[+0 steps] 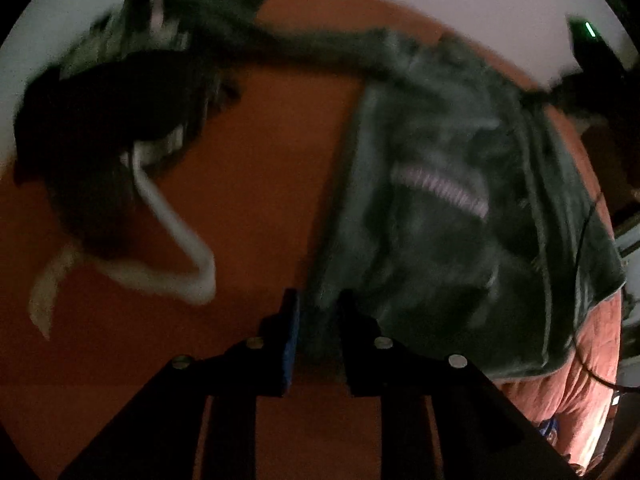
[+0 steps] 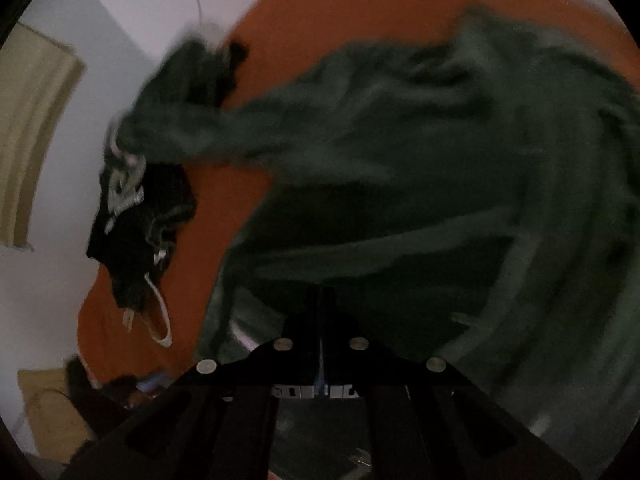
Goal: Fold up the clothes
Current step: 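Release the jacket with the right gripper and move it away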
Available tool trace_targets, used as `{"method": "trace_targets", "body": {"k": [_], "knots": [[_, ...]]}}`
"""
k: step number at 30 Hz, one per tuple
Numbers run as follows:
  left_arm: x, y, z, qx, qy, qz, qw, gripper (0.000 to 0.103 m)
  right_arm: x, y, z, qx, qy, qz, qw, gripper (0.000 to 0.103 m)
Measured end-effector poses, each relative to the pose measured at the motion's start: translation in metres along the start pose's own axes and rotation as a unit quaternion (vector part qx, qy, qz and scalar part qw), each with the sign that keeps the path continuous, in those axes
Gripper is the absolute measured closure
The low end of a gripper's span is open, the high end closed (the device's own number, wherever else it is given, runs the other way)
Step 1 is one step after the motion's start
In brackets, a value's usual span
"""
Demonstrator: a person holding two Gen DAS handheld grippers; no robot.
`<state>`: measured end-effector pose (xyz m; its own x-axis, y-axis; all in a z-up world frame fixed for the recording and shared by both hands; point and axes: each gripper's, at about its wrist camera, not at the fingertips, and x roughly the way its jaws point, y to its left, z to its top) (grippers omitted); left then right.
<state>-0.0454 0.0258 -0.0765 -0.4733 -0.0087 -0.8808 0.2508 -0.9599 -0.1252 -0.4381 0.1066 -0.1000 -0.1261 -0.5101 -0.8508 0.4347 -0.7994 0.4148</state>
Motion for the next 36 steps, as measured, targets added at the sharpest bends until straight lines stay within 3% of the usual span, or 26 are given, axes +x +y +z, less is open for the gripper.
{"method": "trace_targets", "body": {"k": [3, 6, 8, 14, 18, 21, 23, 25, 27, 28, 32, 34, 36], "knots": [[-0.008, -0.021, 0.029, 0.019, -0.024, -0.028, 0.9991, 0.068, -0.072, -0.040, -0.033, 0.016, -0.089, -0.037, 0.995, 0.102], [-0.004, -0.045, 0.049, 0.046, -0.032, -0.060, 0.9966, 0.066, -0.138, -0.089, -0.073, 0.064, -0.146, -0.076, 0.984, 0.092], [0.006, -0.071, 0.055, 0.074, -0.029, -0.080, 0.9937, 0.066, -0.170, -0.123, -0.102, 0.106, -0.160, -0.095, 0.977, 0.080], [0.052, -0.158, 0.039, 0.154, 0.027, -0.137, 0.9781, 0.066, -0.209, -0.215, -0.213, 0.229, -0.131, -0.151, 0.952, 0.076], [0.072, -0.197, 0.016, 0.209, 0.057, -0.142, 0.9659, 0.066, -0.204, -0.265, -0.298, 0.355, -0.124, -0.121, 0.919, 0.076], [0.080, -0.202, 0.002, 0.215, 0.078, -0.142, 0.9630, 0.066, -0.183, -0.291, -0.349, 0.440, -0.127, -0.051, 0.887, 0.076], [0.084, -0.198, -0.006, 0.206, 0.094, -0.145, 0.9631, 0.066, -0.170, -0.307, -0.371, 0.491, -0.142, 0.009, 0.859, 0.076], [0.089, -0.192, -0.011, 0.194, 0.106, -0.147, 0.9641, 0.066, -0.169, -0.321, -0.379, 0.521, -0.166, 0.043, 0.836, 0.076], [0.093, -0.185, -0.015, 0.181, 0.111, -0.149, 0.9658, 0.066, -0.172, -0.333, -0.380, 0.538, -0.192, 0.056, 0.819, 0.059], [0.094, -0.181, -0.016, 0.173, 0.112, -0.153, 0.9665, 0.066, -0.175, -0.337, -0.377, 0.538, -0.203, 0.048, 0.817, 0.047], [0.096, -0.170, -0.017, 0.147, 0.117, -0.164, 0.9684, 0.066, -0.165, -0.353, -0.354, 0.524, -0.200, 0.034, 0.827, 0.046], [0.096, -0.168, -0.015, 0.141, 0.116, -0.166, 0.9690, 0.066, -0.150, -0.360, -0.347, 0.540, -0.171, 0.026, 0.824, 0.046], [0.094, -0.167, -0.013, 0.141, 0.112, -0.165, 0.9697, 0.066, -0.147, -0.362, -0.341, 0.543, -0.179, 0.029, 0.820, 0.046]]}}
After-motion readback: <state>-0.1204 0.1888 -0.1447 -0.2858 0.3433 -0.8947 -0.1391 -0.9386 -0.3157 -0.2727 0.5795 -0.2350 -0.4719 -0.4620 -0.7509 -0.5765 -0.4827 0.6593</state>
